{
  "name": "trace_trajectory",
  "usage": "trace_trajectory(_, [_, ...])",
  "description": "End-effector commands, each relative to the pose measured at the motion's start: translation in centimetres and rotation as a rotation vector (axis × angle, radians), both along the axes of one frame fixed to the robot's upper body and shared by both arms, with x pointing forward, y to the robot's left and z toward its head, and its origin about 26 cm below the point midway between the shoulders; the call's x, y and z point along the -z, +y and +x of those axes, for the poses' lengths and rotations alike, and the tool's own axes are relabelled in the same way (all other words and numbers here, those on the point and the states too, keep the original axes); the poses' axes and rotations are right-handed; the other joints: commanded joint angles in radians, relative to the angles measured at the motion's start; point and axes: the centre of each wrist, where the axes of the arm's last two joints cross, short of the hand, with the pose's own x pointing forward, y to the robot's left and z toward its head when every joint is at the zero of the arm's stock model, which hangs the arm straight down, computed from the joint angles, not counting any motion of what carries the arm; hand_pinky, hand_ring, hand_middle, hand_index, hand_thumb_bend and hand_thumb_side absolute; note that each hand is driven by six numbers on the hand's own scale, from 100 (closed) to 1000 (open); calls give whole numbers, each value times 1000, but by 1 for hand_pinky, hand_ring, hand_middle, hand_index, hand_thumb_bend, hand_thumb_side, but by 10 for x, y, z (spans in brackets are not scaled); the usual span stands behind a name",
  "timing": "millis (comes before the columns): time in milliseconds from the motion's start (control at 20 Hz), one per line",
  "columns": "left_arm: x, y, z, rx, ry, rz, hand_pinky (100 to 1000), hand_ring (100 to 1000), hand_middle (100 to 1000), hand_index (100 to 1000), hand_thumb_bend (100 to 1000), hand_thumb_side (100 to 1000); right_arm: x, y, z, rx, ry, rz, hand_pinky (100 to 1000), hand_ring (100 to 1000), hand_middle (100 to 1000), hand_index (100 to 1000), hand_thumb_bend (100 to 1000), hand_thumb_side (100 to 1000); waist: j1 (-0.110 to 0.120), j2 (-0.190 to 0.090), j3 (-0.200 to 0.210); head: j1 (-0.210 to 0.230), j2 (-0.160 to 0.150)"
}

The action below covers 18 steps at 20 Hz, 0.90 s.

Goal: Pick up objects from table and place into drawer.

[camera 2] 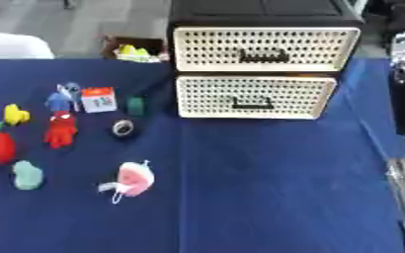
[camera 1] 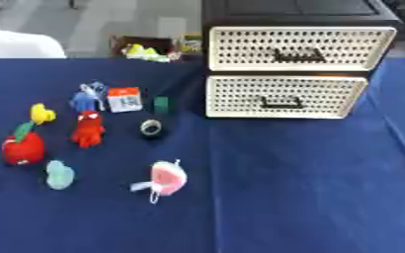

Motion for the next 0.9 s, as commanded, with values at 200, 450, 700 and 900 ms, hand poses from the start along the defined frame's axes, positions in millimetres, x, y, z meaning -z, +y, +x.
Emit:
trace_trajectory(200, [-10,1,-2,-2,-32,14,556,607,660,886,100,978,-11,-3,-3,13,-37,-27,761,752,652,856,100,1000,-2,-14,-2,-12,-16])
trace_trajectory(450, [-9,1,-2,-3,-29,16,555,607,660,886,100,977,-23,-6,-3,30,-65,-98,745,729,655,851,100,1000,-4,-18,-4,-3,-10])
trace_trajectory(700, [-9,2,-3,-2,-23,24,555,607,660,886,100,977,-61,-11,-6,118,-100,-304,660,635,603,848,100,1000,-12,-27,-8,9,-4])
trace_trajectory(900, [-8,2,-3,-1,-15,29,555,607,660,885,100,977,-94,-10,-11,179,-73,-505,473,480,494,847,100,1000,-18,-34,-7,13,-2])
